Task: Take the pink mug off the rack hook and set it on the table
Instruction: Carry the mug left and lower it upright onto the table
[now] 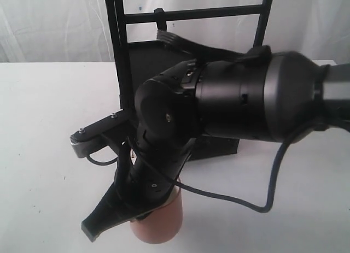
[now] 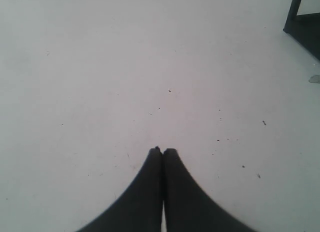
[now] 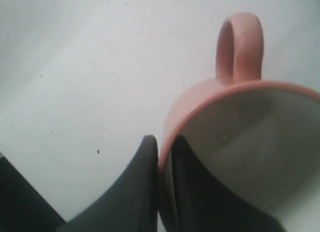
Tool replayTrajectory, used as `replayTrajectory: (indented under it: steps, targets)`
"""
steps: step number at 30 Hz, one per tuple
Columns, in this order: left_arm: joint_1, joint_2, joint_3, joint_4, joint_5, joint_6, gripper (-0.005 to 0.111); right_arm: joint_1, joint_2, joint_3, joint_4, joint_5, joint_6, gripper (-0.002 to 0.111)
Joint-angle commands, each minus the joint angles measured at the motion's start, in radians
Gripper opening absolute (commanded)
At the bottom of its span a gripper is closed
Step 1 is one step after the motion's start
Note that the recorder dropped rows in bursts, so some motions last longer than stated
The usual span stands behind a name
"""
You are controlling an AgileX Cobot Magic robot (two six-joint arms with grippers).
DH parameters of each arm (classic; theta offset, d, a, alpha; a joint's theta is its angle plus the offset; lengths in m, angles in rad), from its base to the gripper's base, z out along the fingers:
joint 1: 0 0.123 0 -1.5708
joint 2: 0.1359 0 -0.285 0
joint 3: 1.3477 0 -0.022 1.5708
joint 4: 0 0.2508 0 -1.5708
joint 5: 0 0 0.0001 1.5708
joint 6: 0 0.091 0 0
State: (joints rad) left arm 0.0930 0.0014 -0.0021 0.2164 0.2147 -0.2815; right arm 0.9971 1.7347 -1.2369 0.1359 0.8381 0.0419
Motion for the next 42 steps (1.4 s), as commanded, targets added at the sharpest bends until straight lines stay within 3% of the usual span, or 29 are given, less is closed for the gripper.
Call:
replayTrajectory:
  steps: [1, 42]
  targets:
    - [-0.006, -0.001, 0.002, 0.001, -0.004, -0.006, 0.0, 0.001, 0.011, -0.007, -0.001, -0.012, -0.012, 0.0]
    - [-0.006, -0.001, 0.002, 0.001, -0.004, -0.006, 0.0, 0.001, 0.075, -0.007, -0.051, -0.06, 0.013, 0.0]
